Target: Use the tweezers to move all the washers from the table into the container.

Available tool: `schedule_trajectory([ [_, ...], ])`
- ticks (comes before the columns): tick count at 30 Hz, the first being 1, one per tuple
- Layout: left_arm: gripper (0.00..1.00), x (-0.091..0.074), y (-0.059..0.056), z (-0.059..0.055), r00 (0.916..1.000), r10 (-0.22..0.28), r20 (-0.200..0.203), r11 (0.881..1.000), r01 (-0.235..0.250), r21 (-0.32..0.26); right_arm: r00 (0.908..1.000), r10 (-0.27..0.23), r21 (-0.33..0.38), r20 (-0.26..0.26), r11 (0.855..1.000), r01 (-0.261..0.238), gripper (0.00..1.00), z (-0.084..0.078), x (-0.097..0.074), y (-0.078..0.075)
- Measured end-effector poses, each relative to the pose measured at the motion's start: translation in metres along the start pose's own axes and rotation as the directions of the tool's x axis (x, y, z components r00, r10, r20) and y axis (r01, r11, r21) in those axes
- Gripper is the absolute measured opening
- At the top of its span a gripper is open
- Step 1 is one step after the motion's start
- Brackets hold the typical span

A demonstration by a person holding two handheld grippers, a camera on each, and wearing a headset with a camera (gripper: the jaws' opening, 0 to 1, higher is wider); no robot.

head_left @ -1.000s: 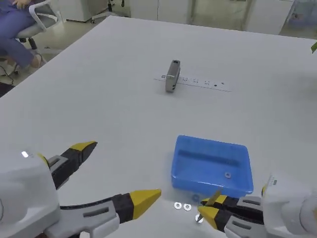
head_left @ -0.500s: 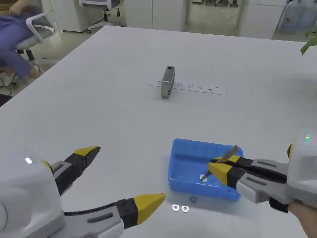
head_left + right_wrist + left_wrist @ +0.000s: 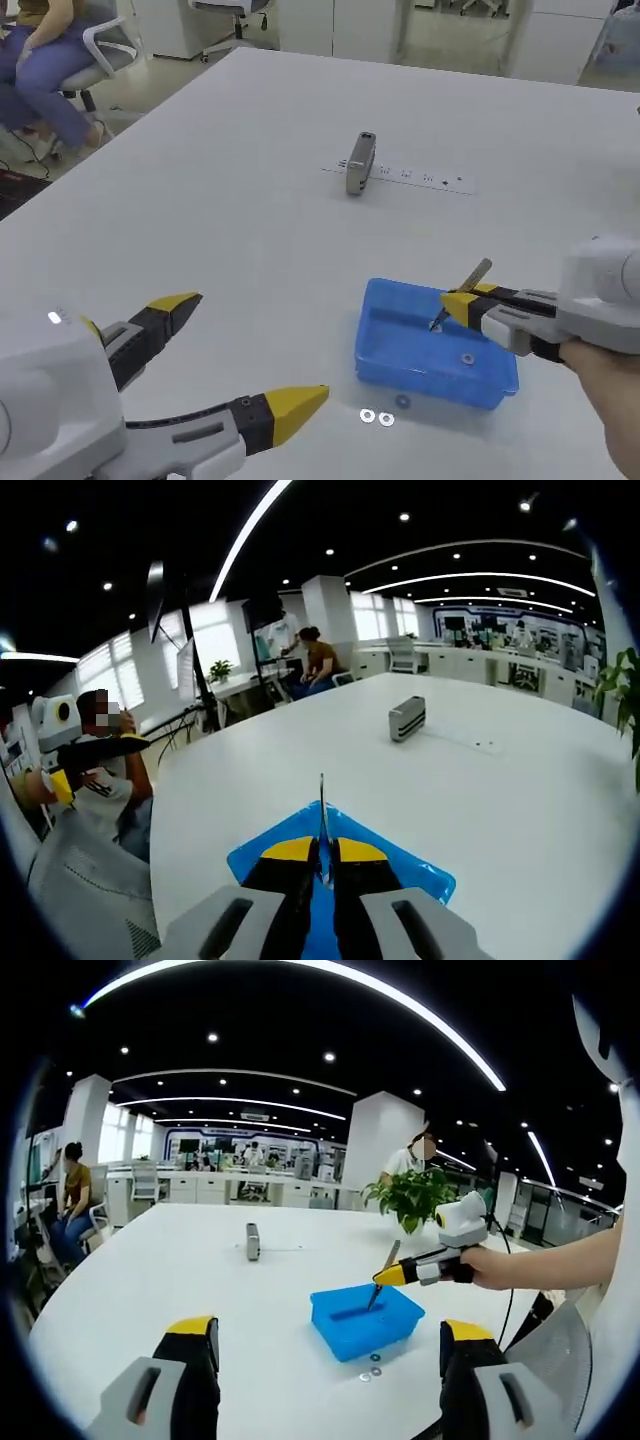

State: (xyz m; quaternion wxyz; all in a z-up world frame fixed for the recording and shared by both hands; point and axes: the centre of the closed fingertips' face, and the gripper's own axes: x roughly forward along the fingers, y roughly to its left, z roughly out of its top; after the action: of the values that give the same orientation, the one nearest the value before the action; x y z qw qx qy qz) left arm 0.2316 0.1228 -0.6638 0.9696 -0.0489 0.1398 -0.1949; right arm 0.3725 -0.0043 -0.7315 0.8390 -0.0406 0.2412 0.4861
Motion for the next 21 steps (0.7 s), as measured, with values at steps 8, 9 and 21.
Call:
schedule_trajectory([
  [8,0.92,-0.001,0.003,-0.003,0.9999,0.013,-0.007,1.000,-0.013,-0.004,0.9979,0.003,-0.025,-0.065,1.000,-0.004,0.03,-0.022,0.008,-0.002],
  [9,0.92,0.000,0.005,-0.003,0.9999,0.012,-0.006,1.000,-0.012,-0.005,0.9973,0.001,-0.027,-0.073,1.000,-0.003,0.03,-0.025,0.009,-0.002],
  [21,0.92,0.006,0.002,-0.004,0.9998,-0.010,-0.020,1.000,0.010,0.001,0.9962,-0.008,-0.036,-0.087,0.999,0.005,0.03,-0.037,0.009,-0.005],
])
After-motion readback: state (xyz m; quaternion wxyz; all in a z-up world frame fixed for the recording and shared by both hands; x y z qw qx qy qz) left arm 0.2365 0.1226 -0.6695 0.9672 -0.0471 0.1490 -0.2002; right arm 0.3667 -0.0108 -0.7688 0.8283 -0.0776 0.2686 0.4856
